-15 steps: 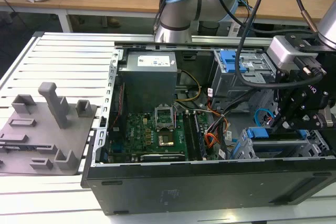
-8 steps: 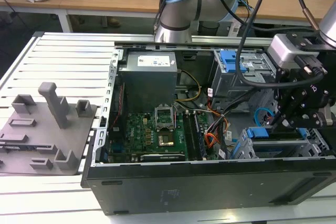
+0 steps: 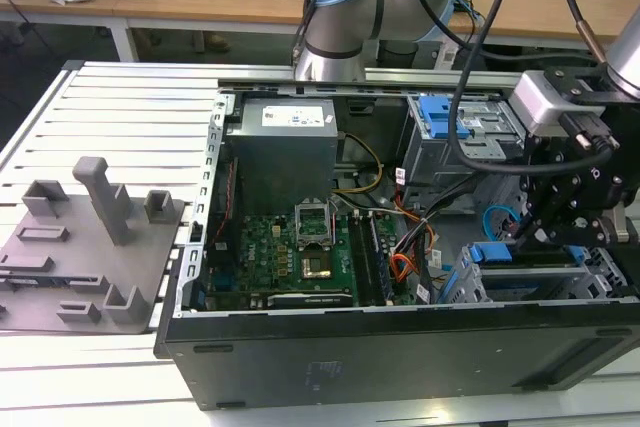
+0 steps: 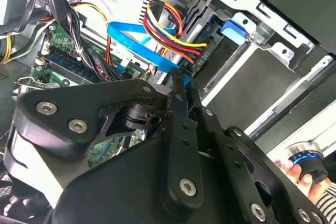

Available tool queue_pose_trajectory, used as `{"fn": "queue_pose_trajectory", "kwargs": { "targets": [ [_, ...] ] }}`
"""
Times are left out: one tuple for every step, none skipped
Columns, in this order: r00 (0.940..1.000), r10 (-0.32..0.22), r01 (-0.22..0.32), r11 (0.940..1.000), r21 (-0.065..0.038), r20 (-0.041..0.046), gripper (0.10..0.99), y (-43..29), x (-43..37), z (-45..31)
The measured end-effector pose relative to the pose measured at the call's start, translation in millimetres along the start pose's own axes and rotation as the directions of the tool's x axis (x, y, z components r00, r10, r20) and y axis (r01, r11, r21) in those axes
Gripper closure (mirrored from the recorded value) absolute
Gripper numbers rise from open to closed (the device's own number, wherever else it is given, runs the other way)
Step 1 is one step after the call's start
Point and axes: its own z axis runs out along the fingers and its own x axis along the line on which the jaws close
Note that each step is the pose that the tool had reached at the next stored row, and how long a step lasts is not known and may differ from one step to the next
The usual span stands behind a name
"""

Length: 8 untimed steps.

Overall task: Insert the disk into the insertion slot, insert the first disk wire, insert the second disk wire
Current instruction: 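Insert the second disk wire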

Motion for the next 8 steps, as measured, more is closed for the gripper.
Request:
{"fn": "queue_pose_trajectory", "kwargs": {
  "targets": [
    [1.0, 0.0, 0.0, 1.0, 0.0, 0.0017, 0.925, 0.0, 0.8, 0.3],
    [1.0, 0.0, 0.0, 1.0, 0.0, 0.0049, 0.925, -0.1, 2.1, 1.2],
    [1.0, 0.0, 0.0, 1.0, 0.0, 0.0061, 0.925, 0.0, 2.7, 2.3],
    [1.0, 0.0, 0.0, 1.0, 0.0, 0.0063, 0.925, -0.1, 2.8, 3.8],
    [1.0, 0.0, 0.0, 1.0, 0.0, 0.0071, 0.925, -0.1, 2.8, 4.4],
    [1.0, 0.0, 0.0, 1.0, 0.0, 0.007, 0.925, -0.2, 2.8, 4.5],
    [1.0, -0.001, 0.001, 1.0, 0.001, 0.0094, 0.925, -0.4, 2.6, 5.6],
    [1.0, 0.0, 0.0, 1.0, 0.0, 0.0084, 0.918, -0.3, 2.7, 5.5]
  ]
}}
